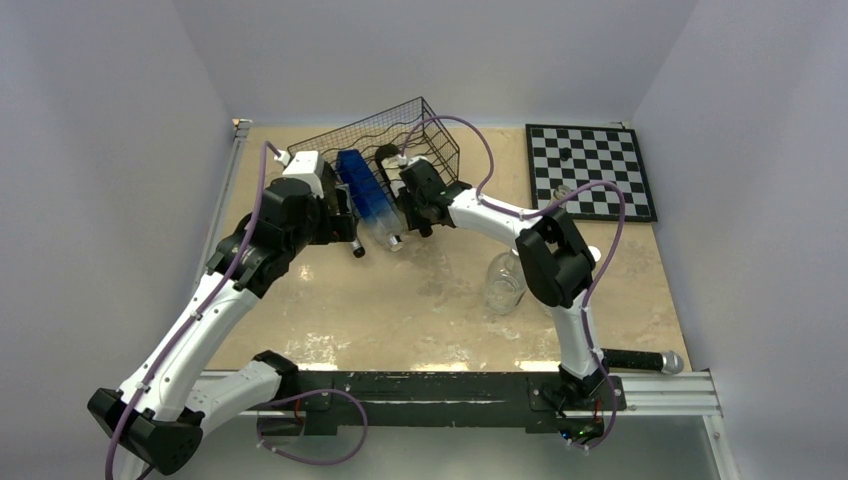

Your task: Put the wine bottle on the wine rack

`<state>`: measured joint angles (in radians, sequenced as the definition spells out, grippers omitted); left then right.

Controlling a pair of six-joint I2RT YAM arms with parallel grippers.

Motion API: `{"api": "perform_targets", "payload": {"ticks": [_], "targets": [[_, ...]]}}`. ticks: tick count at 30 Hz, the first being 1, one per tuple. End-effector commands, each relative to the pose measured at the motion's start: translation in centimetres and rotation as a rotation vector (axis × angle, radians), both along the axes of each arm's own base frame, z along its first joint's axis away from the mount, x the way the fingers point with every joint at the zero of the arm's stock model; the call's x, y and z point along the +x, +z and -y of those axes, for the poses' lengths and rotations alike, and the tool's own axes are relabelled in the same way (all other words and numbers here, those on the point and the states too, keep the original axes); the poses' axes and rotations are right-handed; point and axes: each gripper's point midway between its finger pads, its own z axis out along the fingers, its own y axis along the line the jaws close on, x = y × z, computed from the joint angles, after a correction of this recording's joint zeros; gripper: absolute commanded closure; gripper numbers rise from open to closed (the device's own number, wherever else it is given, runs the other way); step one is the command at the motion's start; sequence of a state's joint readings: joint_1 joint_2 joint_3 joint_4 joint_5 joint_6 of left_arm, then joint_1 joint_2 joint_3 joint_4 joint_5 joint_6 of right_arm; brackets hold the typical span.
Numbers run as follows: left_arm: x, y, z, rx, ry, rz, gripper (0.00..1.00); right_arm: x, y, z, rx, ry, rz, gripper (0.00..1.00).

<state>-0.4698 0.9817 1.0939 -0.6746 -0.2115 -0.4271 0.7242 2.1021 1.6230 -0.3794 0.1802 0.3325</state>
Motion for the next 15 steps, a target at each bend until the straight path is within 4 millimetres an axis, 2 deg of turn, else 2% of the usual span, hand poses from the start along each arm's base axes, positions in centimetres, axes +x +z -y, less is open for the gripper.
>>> {"api": "perform_targets", "payload": {"ticks": [1,15], "targets": [[0.6,2.4,0.2,-0.028,-0.013,0.055,0.01,3.8,7.5,-2.5,0.168,-0.027,0.177,1.00],[0.4,1.7,0.0,-0.020,-0.019,0.028,0.01,4.2,7.0,-5.0,0.260,0.019,0.086,1.00]]}}
